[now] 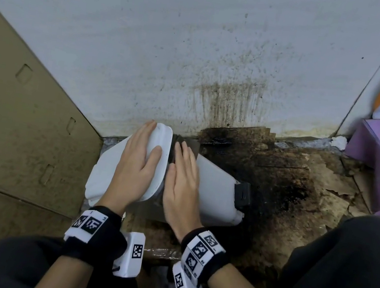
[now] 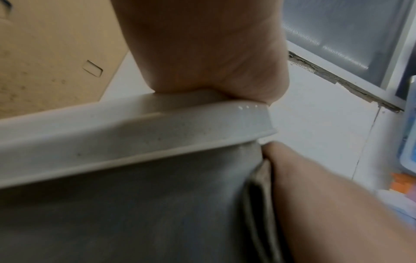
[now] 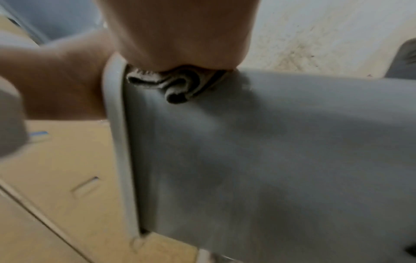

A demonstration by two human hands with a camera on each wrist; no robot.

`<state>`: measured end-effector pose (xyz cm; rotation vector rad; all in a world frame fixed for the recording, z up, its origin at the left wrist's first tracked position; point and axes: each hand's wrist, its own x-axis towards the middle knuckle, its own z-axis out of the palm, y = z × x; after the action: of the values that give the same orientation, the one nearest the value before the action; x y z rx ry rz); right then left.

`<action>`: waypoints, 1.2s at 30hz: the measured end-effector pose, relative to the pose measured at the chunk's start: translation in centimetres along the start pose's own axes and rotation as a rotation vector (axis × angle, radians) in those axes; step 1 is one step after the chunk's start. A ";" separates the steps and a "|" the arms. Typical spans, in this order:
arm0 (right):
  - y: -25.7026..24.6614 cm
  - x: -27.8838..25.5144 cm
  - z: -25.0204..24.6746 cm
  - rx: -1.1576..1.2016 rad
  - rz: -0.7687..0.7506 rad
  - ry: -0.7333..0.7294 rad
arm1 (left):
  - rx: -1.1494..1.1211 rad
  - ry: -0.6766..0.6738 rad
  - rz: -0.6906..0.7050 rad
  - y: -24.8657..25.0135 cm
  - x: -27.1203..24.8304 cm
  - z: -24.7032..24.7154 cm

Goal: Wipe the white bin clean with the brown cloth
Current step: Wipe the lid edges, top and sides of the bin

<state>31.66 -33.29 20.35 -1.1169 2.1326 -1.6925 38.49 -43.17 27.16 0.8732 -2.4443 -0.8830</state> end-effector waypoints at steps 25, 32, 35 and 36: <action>0.4 1.0 -3.9 0.489 0.540 0.396 | 0.068 -0.088 0.042 2.4 1.3 2.5; 0.0 2.2 -7.5 0.892 0.665 0.372 | 0.102 -0.107 0.057 4.0 1.6 4.2; -0.6 2.7 -8.5 0.873 0.577 0.322 | 0.090 -0.117 0.059 4.7 1.6 4.9; -0.8 2.8 -8.7 0.829 0.539 0.293 | 0.083 -0.120 0.059 5.0 1.5 5.2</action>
<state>25.09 -28.64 24.70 -0.0624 1.3707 -2.1720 32.41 -38.92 26.99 0.7926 -2.6126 -0.8412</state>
